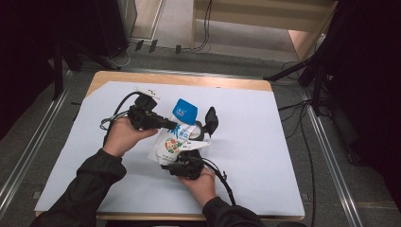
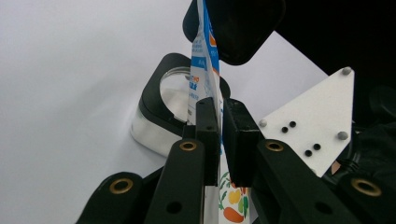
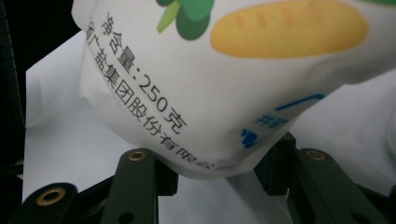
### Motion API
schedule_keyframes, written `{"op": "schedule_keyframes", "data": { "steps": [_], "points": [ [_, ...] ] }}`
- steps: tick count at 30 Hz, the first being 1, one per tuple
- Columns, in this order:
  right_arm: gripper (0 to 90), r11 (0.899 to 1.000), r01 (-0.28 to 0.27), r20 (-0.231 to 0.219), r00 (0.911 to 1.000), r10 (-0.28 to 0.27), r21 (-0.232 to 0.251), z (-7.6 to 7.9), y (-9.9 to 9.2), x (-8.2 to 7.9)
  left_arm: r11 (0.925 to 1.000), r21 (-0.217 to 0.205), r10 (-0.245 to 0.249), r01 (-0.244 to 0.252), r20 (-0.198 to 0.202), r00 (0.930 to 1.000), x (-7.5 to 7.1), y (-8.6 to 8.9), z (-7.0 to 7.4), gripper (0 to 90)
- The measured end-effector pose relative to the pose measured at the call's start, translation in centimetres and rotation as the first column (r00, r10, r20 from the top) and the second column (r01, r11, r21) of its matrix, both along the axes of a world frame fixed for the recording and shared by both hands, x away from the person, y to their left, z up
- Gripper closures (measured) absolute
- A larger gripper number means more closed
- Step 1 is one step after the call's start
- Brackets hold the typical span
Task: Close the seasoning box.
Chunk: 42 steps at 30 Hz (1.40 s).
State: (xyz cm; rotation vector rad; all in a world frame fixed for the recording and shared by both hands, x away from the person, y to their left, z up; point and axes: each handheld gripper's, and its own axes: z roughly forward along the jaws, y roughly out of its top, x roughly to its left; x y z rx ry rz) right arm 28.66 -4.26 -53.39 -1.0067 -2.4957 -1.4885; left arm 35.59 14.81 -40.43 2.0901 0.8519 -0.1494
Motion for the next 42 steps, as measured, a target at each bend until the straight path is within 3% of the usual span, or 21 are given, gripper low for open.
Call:
{"op": "schedule_keyframes", "data": {
  "steps": [7, 12, 18, 29, 42],
  "points": [
    [59.1, 1.0, 0.002, 0.012, 0.9999, -0.002, -0.008, 0.1, 0.0, -0.1, 0.9999, -0.001, -0.015, 0.015, 0.018, 0.9997, -0.7, 0.7, 0.6, 90.0],
    [58.6, 1.0, 0.016, 0.017, 0.9997, -0.016, 0.004, 0.1, -0.2, -0.2, 0.9984, -0.03, -0.047, 0.048, 0.045, 0.9979, -1.4, 0.9, 1.1, 90.0],
    [58.6, 1.0, 0.029, 0.012, 0.9995, -0.03, 0.007, 0.1, -0.6, -0.1, 0.9987, -0.018, -0.046, 0.047, 0.065, 0.9968, -1.8, 1.0, 1.4, 90.0],
    [58.7, 0.999, 0.045, 0.017, 0.9988, -0.045, -0.003, 0.1, -0.9, 0.0, 0.9992, -0.017, -0.036, 0.037, 0.065, 0.9972, -2.3, 1.5, 1.5, 89.6],
    [64.9, 0.996, 0.088, -0.042, 0.9953, -0.087, 0.023, -0.1, -1.5, 0.4, 0.9986, -0.02, -0.048, 0.049, 0.057, 0.9972, -2.6, 2.0, 1.6, 89.3]
  ]
}}
